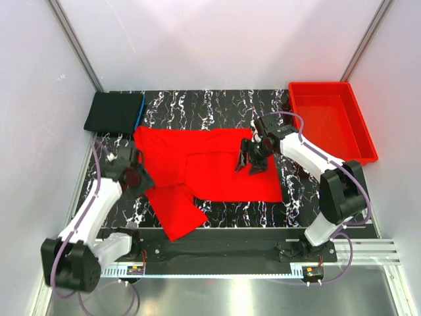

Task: Fold and stack the t-shirts
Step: Fold the tshirt

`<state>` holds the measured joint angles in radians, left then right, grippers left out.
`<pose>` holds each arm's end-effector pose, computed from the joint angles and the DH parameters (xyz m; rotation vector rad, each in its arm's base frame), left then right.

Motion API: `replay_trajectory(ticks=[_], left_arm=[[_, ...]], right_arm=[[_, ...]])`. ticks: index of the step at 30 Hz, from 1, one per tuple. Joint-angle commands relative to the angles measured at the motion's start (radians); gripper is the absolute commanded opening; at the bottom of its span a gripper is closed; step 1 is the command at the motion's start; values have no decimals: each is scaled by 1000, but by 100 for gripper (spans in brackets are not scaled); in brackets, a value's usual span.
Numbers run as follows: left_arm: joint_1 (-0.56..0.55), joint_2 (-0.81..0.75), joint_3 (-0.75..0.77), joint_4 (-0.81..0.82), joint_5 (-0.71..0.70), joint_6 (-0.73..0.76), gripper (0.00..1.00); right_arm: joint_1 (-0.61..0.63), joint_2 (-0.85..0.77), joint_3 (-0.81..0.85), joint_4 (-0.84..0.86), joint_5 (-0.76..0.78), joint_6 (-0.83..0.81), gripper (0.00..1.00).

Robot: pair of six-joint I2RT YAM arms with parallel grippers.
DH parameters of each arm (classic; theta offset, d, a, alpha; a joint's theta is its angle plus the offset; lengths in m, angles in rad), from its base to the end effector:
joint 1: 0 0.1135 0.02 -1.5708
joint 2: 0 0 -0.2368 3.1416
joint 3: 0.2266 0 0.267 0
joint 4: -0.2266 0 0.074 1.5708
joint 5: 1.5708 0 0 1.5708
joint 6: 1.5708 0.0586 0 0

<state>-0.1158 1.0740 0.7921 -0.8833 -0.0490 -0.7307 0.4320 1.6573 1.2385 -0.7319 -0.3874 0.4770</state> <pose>0.2248 -0.0233 0.1851 -0.8445 2.6139 -0.1706 0.3130 0.1687 0.1813 -0.0547 2.8370 0.7650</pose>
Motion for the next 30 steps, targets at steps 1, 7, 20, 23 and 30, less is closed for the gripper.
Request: replay_trajectory(ticks=[1,7,20,23,30], left_arm=[[-129,-109,-44,-101,12,-88,56],[-584,-140,-27,-287,-113,-310,52],[-1021,50,-88,-223,-137,-564,47],[-1029,70,-126,-181,-134,-570,50],[-1035,161,-174,-95,-117,-561,51]], right_arm=[[7,-62,-51,-110,148,-66,65],[7,-155,-188,-93,176,-54,65],[7,-220,-195,-99,163,-43,65],[5,-243,-189,-109,165,-38,66],[7,-298,-203,-123,168,-35,66]])
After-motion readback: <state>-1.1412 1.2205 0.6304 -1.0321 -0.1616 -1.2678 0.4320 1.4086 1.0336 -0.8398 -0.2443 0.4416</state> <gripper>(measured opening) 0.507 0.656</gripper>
